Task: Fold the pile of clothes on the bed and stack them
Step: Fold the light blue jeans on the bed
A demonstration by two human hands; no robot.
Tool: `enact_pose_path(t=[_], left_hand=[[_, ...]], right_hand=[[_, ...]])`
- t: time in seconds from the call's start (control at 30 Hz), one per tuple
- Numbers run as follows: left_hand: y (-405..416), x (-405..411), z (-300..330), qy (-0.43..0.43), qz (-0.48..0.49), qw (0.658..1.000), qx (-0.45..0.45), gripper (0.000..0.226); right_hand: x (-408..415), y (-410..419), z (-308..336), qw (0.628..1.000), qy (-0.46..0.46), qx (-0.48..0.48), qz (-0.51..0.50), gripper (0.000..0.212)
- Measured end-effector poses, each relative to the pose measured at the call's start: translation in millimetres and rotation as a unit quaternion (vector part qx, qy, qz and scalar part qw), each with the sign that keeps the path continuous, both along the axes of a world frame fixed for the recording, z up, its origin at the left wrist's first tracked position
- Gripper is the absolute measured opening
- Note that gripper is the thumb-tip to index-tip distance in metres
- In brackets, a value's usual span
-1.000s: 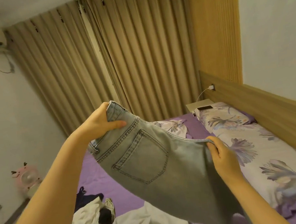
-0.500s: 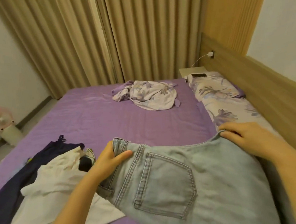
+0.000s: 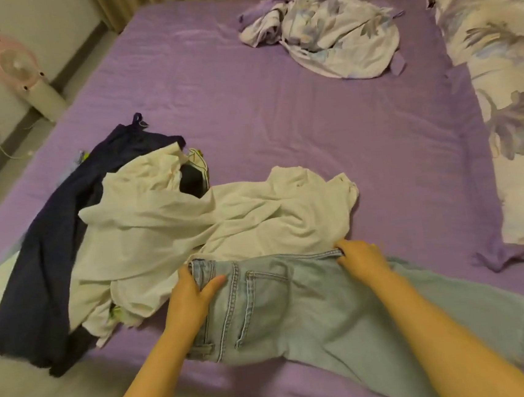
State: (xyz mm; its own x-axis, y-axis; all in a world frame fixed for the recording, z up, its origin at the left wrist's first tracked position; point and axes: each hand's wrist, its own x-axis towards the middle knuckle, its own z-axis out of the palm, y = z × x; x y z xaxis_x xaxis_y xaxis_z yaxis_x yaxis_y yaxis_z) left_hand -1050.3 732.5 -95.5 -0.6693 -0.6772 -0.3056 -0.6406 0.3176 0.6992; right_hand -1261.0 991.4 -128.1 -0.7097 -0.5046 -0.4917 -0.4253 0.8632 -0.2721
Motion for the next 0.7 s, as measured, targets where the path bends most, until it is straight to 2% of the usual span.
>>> enact_pose_path(t=[0.17, 0.37, 0.4, 0.47, 0.5, 0.57, 0.63, 0.7], left_hand=[[-60.8, 19.5, -23.4, -0.043, -0.024, 0.998, 0.031, 0.050], [-123.9, -1.6, -49.0, -0.053, -0.053, 0.997, 0.034, 0.052], [-129.3, -7.4, -55.4, -0.053, -0.065, 0.996, 0.016, 0.056], [-131.4, -22.3, -69.5, -0.060, -0.096, 0.989, -0.091, 0.069], [-127.3, -30.1, -77.8, -0.060, -0.122, 0.978, -0.156, 0.068], [-109.4, -48.3, -88.4, -0.052, -0.143, 0.975, -0.163, 0.049], [-77.9, -64.5, -105.0, -0.055, -0.261, 0.955, -0.130, 0.044], [-43.1, -77.6, -123.5, -0.051, -0.397, 0.907, -0.127, 0.049]], right_hand=[[-7.5, -35.0, -36.2, 0.997, -0.041, -0.058, -0.022, 0.013], [-24.5, -91.9, -60.9, 0.993, -0.064, -0.082, -0.055, 0.016], [-25.6, -100.5, -67.9, 0.992, -0.053, -0.092, -0.066, 0.016], [-24.9, -114.8, -82.8, 0.990, -0.029, -0.103, -0.089, 0.019], [-23.0, -120.5, -90.1, 0.989, -0.025, -0.106, -0.103, 0.024], [-16.0, -128.6, -101.6, 0.984, -0.028, -0.126, -0.127, 0.035], [-7.0, -131.0, -108.0, 0.981, -0.021, -0.143, -0.129, 0.040], [2.5, -123.4, -112.5, 0.984, 0.010, -0.139, -0.112, 0.041]])
